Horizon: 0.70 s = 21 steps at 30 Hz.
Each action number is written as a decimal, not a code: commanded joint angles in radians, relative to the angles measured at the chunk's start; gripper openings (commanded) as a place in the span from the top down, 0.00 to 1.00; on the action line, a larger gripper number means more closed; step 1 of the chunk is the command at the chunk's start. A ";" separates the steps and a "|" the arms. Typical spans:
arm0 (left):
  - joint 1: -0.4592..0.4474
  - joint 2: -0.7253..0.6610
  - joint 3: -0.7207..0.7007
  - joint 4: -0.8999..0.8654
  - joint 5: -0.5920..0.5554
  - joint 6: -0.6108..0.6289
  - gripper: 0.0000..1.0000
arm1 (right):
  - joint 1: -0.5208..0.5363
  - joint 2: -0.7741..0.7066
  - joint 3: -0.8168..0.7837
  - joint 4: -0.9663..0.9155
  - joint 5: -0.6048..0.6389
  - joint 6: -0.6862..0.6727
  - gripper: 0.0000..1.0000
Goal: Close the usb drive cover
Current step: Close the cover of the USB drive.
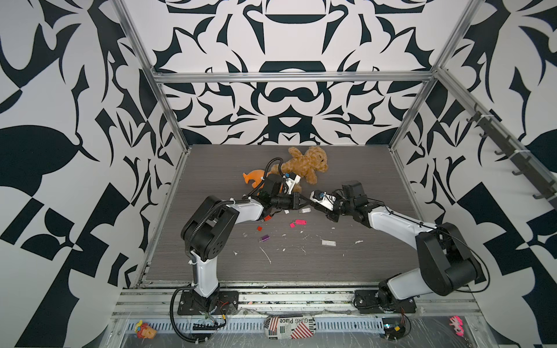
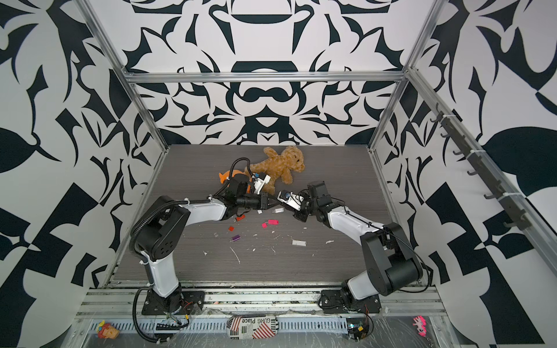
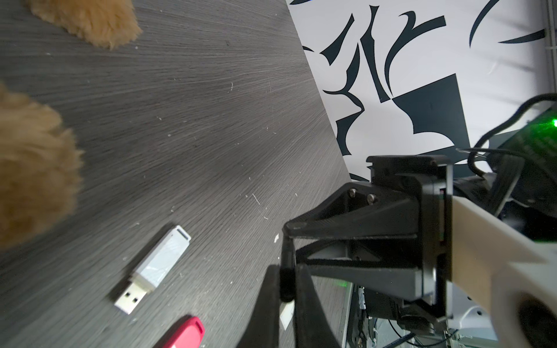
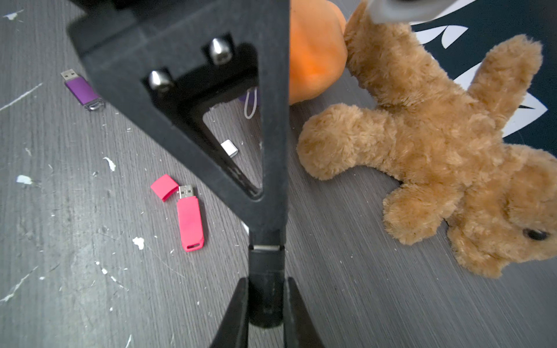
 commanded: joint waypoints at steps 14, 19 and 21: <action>-0.036 0.036 0.013 -0.026 0.038 0.020 0.94 | 0.019 -0.023 0.109 0.239 -0.199 0.112 0.91; -0.044 0.042 0.019 -0.032 0.039 0.022 0.94 | 0.019 -0.017 0.133 0.244 -0.206 0.137 0.91; -0.049 0.050 0.031 -0.047 0.043 0.027 0.95 | 0.022 -0.014 0.138 0.247 -0.214 0.120 0.91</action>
